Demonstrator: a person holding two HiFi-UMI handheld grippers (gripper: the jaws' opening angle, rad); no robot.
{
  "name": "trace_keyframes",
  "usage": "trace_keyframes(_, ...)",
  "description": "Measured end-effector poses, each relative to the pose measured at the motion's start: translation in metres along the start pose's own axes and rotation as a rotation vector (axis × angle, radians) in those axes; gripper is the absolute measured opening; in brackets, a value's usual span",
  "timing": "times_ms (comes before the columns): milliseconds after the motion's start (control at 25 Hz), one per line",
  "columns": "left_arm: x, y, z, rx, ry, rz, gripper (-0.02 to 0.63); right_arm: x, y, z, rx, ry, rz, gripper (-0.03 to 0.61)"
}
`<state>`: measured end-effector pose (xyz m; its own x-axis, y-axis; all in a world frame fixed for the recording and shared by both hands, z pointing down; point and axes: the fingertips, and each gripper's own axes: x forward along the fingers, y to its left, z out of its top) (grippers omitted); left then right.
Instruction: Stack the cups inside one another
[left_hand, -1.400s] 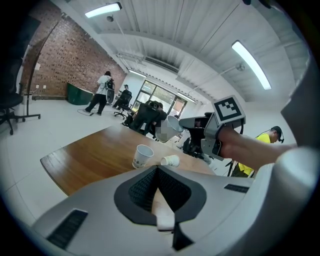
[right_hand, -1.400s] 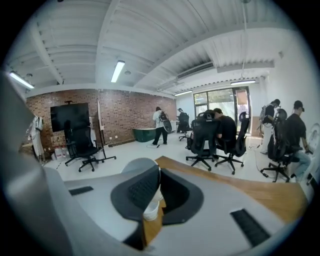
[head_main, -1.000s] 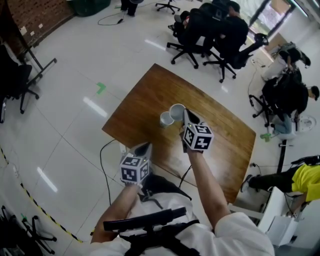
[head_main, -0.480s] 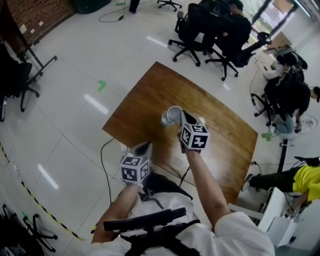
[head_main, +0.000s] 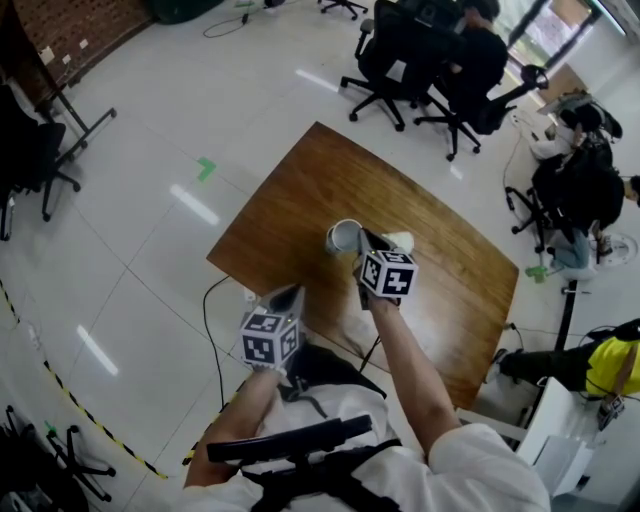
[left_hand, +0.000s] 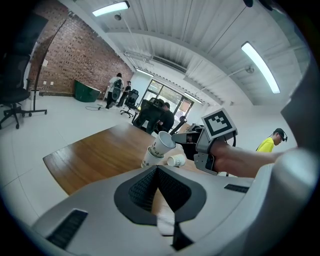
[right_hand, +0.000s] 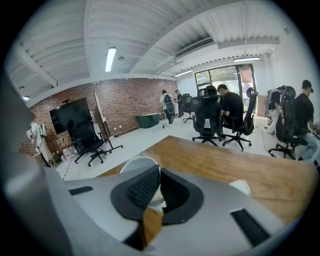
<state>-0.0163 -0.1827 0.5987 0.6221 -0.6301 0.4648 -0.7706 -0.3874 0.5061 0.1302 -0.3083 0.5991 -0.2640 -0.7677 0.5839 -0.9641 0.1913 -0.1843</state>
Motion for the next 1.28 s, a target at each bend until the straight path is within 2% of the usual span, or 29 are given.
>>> trace_keyframes(1280, 0.007, 0.019, 0.005, -0.030, 0.010, 0.031, -0.011, 0.040, -0.017, -0.036, 0.025, 0.098, -0.034, 0.035)
